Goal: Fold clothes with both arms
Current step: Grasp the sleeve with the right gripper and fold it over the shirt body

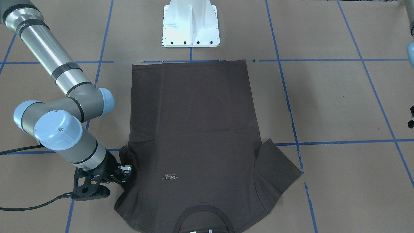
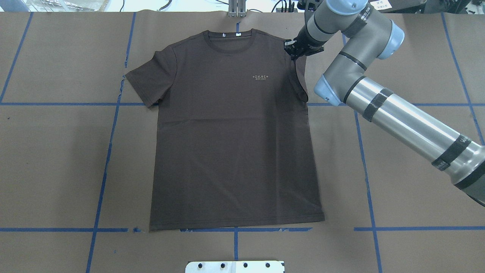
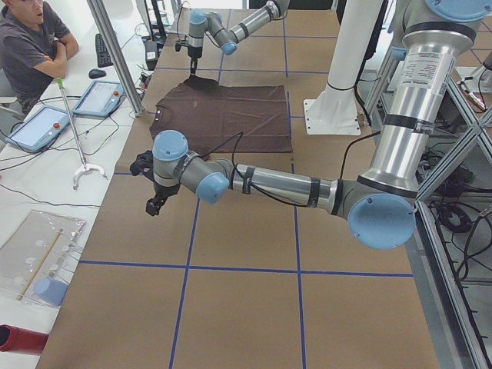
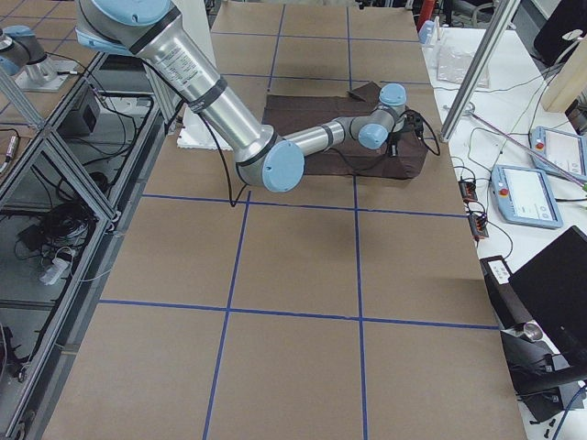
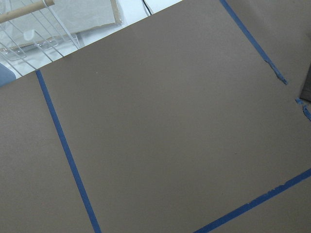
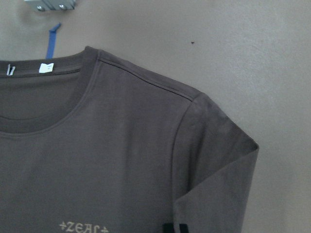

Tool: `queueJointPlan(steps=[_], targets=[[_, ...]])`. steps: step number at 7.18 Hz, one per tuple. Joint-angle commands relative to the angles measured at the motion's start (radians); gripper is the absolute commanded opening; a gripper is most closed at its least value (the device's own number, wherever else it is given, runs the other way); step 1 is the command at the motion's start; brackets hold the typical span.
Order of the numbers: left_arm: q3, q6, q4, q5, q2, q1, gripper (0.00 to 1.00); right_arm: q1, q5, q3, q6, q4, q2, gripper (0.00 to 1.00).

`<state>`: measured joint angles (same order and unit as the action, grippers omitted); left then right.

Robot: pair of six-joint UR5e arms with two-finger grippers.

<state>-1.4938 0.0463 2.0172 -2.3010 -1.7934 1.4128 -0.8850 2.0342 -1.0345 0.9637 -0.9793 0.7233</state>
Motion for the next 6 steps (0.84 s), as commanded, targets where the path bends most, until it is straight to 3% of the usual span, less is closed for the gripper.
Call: queueJointPlan(steps=[1, 2, 4, 5, 6], targets=[[-0.002, 0.001, 0.002, 0.000, 0.002, 0.002, 1.00, 0.059, -0.113, 0.004, 0.004, 0.004, -0.054, 0.00], [-0.002, 0.001, 0.002, 0.000, 0.002, 0.002, 1.00, 0.102, -0.196, 0.005, 0.004, 0.007, -0.061, 0.00], [-0.002, 0.001, 0.000, 0.000, 0.002, 0.002, 1.00, 0.124, -0.210, 0.008, 0.004, 0.039, -0.062, 0.00], [-0.002, 0.006, 0.000, 0.000, 0.002, 0.002, 1.00, 0.124, -0.210, 0.008, 0.004, 0.039, -0.061, 0.70], [0.000, 0.006, 0.000, 0.002, 0.000, 0.002, 1.00, 0.124, -0.210, 0.008, 0.006, 0.039, -0.061, 1.00]])
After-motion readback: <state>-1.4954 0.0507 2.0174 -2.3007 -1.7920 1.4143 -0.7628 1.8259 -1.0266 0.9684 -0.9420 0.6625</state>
